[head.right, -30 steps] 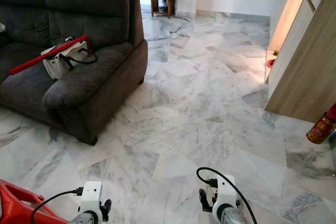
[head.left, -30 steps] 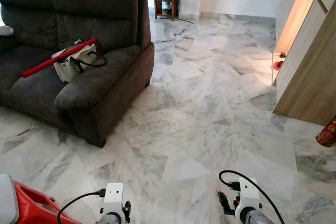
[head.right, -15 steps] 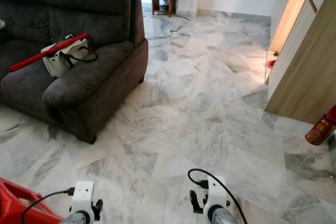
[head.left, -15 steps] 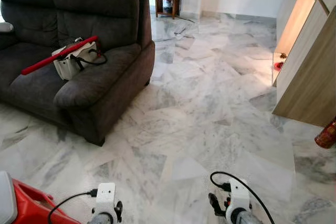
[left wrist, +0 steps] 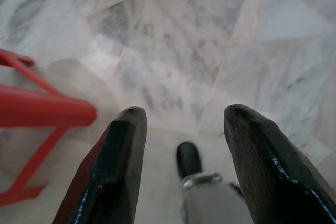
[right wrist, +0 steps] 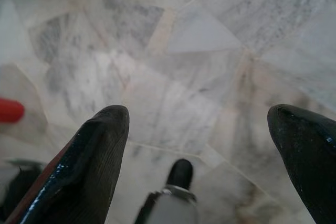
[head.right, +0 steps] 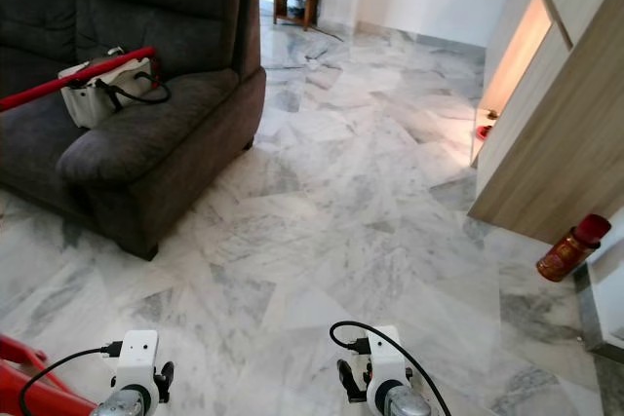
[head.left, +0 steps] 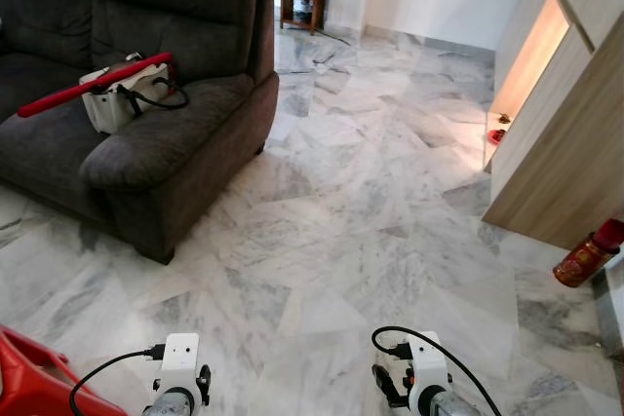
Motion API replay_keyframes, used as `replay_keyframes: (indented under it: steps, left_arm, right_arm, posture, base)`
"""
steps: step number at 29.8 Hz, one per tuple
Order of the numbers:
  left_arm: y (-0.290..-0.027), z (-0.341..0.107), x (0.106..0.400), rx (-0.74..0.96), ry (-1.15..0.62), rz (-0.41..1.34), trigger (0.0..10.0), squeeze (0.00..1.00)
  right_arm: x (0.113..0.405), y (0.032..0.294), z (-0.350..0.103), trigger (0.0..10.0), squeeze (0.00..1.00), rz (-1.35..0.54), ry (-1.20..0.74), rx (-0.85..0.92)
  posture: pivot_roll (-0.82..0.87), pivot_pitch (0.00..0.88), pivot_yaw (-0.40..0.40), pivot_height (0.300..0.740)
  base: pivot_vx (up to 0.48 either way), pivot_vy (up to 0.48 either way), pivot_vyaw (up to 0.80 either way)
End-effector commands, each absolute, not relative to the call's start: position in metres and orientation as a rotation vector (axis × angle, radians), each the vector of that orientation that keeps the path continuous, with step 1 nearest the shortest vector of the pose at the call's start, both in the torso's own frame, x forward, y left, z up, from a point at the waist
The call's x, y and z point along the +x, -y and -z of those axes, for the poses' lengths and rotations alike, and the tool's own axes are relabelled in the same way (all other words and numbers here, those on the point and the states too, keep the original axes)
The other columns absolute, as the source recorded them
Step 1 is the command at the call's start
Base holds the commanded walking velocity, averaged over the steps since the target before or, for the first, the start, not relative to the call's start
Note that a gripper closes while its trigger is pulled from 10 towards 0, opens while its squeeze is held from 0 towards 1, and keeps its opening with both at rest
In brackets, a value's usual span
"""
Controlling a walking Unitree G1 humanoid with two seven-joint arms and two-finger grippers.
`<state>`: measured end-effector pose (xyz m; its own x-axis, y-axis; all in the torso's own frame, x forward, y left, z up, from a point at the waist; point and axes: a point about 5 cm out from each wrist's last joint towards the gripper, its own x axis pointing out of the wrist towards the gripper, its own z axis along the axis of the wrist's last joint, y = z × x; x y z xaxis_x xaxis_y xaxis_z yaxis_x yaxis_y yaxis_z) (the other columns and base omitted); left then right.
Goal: Picking trash to rubbish bin
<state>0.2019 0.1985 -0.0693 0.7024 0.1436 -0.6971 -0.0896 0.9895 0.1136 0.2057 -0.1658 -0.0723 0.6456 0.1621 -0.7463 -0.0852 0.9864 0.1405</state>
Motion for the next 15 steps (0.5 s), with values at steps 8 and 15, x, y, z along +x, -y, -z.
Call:
replay_keyframes:
  steps: [8, 15]
  left_arm:
    - [-0.193, 0.066, 0.209, 0.103, -0.778, -0.065, 10.0, 0.00]
    - [-0.199, 0.056, 0.226, 0.096, -0.740, -0.086, 10.0, 0.00]
  right_arm:
    - [0.211, 0.175, 0.069, 10.0, 0.00, -0.001, -0.819, 0.182]
    - [0.217, 0.177, 0.066, 10.0, 0.00, 0.026, -0.802, 0.200]
  posture:
    - [-0.10, 0.000, 0.022, 0.740]
    - [-0.10, 0.000, 0.021, 0.740]
  base:
    - [0.000, 0.000, 0.00]
    - [0.000, 0.000, 0.00]
